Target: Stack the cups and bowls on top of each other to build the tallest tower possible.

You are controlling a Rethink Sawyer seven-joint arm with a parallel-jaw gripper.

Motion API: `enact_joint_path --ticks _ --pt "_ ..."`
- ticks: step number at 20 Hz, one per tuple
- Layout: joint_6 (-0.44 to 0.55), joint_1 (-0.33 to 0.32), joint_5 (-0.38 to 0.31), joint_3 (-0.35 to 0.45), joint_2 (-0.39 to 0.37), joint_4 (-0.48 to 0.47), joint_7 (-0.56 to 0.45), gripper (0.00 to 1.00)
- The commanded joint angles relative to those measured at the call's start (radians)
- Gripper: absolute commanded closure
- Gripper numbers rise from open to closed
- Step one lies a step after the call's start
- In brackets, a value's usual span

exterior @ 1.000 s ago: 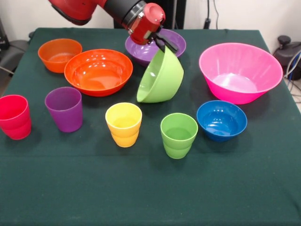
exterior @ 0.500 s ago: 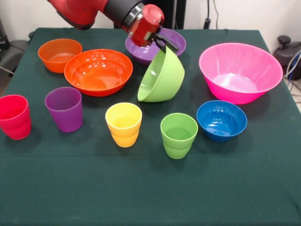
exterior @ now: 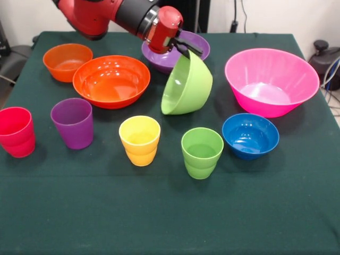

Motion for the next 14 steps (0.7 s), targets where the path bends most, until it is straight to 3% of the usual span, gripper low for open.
enact_joint_path --ticks 1,9,14 --pt "0.247 0.071 0.059 -0.126 0.071 -0.230 -0.180 1.00" --pt "0.367 0.094 0.124 -0.121 0.063 -0.295 -0.231 1.00" --pt "0.373 0.087 0.124 -0.119 0.077 -0.320 -0.251 1.00"
